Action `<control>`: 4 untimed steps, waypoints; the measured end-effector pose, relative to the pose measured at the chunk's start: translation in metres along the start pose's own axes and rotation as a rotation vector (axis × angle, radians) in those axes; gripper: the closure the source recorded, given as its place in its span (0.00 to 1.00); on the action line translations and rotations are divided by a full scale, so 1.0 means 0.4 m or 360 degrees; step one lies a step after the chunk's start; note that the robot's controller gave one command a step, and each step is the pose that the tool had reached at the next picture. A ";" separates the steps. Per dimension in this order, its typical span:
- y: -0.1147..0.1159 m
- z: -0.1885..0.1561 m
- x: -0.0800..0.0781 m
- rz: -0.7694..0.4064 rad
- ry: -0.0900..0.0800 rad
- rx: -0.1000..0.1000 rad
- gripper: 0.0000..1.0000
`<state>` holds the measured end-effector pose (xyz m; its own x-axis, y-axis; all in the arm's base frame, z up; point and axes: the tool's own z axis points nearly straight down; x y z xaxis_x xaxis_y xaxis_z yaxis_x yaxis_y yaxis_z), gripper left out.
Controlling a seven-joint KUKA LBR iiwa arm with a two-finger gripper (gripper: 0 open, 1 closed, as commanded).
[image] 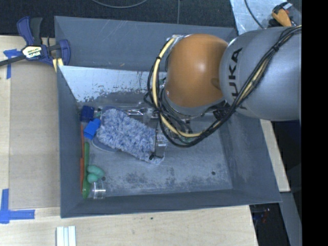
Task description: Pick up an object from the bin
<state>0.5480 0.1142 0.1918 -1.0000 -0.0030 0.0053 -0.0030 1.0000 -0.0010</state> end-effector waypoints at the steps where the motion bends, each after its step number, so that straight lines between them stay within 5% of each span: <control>1: -0.001 -0.012 -0.004 0.0005 -0.0014 -0.0003 0.00; 2: -0.012 0.307 -0.128 -0.0008 -0.0011 -0.0003 0.00; 3: -0.025 0.300 -0.117 0.0121 -0.0032 -0.0010 0.00; 4: -0.019 0.302 -0.124 0.0048 -0.0027 -0.0007 0.00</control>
Offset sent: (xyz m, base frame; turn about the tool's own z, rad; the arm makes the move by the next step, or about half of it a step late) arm 0.0492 -0.0048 -0.1218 -0.0055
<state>0.5971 0.1066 0.0707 -0.9996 0.0273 -0.0119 0.0273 0.9996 0.0034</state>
